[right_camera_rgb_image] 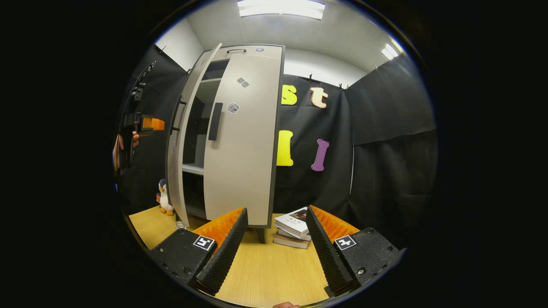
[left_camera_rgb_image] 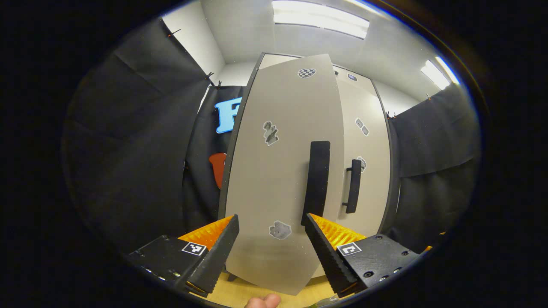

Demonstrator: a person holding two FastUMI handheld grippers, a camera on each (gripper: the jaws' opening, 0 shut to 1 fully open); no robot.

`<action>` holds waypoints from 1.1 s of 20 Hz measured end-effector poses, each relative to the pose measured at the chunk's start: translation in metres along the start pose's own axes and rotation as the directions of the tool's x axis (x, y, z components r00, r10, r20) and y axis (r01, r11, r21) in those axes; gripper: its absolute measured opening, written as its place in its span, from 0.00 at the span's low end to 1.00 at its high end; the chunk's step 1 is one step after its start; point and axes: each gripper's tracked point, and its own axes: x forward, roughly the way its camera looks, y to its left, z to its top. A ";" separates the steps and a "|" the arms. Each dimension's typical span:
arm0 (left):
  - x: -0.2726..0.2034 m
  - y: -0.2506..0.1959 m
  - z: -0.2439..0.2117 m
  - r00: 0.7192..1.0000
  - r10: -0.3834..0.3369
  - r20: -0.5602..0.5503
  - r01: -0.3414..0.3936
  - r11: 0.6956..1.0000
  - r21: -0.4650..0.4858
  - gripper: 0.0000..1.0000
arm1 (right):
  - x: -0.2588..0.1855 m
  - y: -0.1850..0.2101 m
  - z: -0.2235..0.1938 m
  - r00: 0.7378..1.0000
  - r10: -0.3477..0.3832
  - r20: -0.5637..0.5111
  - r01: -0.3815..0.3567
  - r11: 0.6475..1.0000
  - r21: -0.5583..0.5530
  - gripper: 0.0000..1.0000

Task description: Grasp the bottle in the cabinet with the left hand and place it on the coaster, then close the right door with the right hand and the left door with the left hand.

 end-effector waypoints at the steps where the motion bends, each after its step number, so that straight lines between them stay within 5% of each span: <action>1: -0.004 -0.003 -0.003 1.000 0.000 -0.002 0.000 1.000 -0.019 0.95 | 0.002 0.003 0.000 1.000 0.009 -0.001 -0.009 1.000 0.007 0.84; 6: -0.036 -0.004 -0.032 0.999 0.042 -0.017 -0.042 0.999 0.000 1.00 | 0.011 0.019 0.006 0.997 0.074 0.001 -0.074 0.997 0.016 0.84; 22: -0.112 -0.075 -0.149 0.994 0.073 -0.086 -0.062 0.990 0.124 0.95 | 0.006 0.035 -0.029 0.991 0.097 -0.094 -0.092 0.994 0.057 0.84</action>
